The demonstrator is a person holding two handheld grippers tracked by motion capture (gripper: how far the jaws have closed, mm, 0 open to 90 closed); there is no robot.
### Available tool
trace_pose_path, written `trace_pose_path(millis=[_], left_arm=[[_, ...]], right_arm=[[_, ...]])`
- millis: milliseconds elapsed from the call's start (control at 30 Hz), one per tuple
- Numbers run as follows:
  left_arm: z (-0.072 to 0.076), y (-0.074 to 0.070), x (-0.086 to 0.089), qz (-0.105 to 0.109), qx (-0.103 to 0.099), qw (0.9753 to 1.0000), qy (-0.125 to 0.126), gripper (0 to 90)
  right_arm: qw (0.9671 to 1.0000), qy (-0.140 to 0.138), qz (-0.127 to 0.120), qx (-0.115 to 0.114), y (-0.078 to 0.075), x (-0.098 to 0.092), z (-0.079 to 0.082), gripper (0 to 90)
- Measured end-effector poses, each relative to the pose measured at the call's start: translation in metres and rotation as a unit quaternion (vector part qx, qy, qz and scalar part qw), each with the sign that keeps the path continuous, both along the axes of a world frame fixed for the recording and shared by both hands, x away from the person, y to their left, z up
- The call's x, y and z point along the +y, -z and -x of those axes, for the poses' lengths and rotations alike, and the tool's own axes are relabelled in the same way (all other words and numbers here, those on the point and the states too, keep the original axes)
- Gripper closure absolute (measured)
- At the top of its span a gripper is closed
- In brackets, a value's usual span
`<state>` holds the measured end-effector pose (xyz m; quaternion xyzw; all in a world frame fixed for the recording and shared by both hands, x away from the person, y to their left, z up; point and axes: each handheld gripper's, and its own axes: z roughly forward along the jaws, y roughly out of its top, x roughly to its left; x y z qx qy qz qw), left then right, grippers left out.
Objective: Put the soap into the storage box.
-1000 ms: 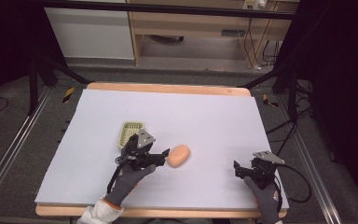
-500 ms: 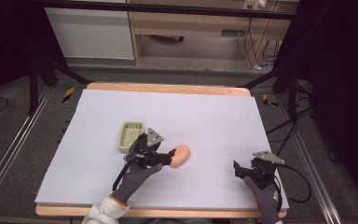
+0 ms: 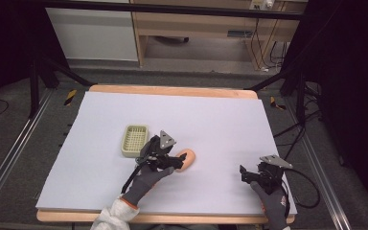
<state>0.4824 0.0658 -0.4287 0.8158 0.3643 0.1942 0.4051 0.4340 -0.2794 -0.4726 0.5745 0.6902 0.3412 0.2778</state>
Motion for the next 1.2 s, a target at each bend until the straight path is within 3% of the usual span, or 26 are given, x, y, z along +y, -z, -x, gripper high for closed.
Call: trace_pose_path(millis=[1200], left_arm=[[-0.012,0.031,-0.026,-0.034,0.035,0.9987,0.011,23.5]], right_arm=[[1.0,-0.003,-0.003,0.003,0.0,0.0,0.0,5.9]])
